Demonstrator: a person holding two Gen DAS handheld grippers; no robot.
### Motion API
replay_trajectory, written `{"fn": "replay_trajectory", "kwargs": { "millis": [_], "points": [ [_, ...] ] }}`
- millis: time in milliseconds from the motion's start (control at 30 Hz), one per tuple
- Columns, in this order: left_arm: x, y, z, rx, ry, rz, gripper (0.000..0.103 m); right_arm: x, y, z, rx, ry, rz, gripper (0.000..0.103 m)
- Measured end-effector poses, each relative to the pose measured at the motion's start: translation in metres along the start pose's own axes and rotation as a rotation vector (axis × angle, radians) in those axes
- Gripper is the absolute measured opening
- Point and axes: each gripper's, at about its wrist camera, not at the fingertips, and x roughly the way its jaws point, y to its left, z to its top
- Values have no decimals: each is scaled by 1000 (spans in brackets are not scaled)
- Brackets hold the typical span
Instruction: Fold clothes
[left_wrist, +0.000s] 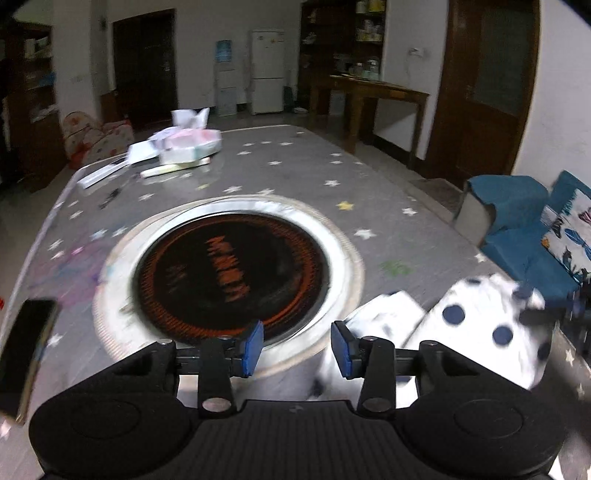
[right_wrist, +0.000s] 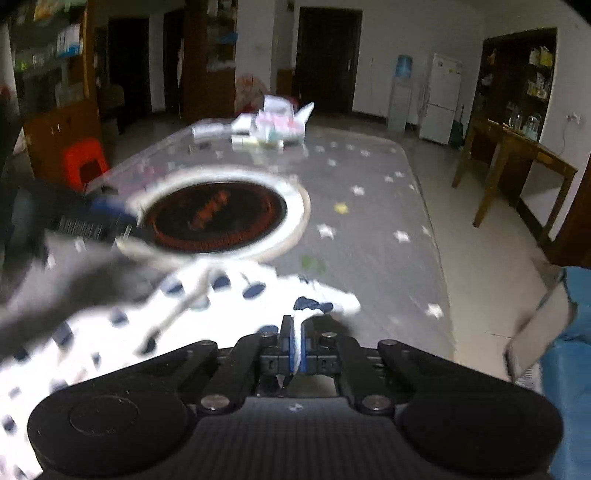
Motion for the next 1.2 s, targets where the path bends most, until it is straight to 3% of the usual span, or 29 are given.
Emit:
{"fn": "replay_trajectory", "kwargs": {
  "millis": [100, 400, 433, 500, 533, 567, 633, 767, 867, 967, 1200],
  "points": [
    [19, -18, 7, 45, 9, -45, 50, 0, -9, -8, 29, 15, 0, 3],
    [64, -47, 0, 146, 67, -102, 47, -5, -33, -24, 45, 57, -38, 4],
    [66, -49, -2, 165, 73, -98, 43, -6, -34, -25, 45, 58, -44, 5],
    [69, -52, -7, 201, 81, -90, 20, -5, -38, -26, 55, 62, -45, 11],
    [69, -52, -9, 211, 77, -82, 17, -4, -39, -26, 60, 65, -45, 14],
    [68, -50, -10, 219, 70, -73, 7, -5, -40, -24, 59, 58, -50, 15],
    [68, -41, -9, 192, 67, -34, 5, -8, -42, -21, 56, 43, -61, 17],
    [61, -11, -1, 101, 41, 116, 4, -7, -43, -7, 51, 5, -69, 17],
    [51, 27, 5, -61, 24, 192, 4, 1, -44, 5, 59, -18, -56, 19],
    [46, 65, 6, -204, 34, 200, 6, 19, -41, 16, 68, -9, -14, 19],
    [41, 87, -5, -142, 64, 250, 12, 65, -28, 11, 89, 131, 101, 22]
  ]
}}
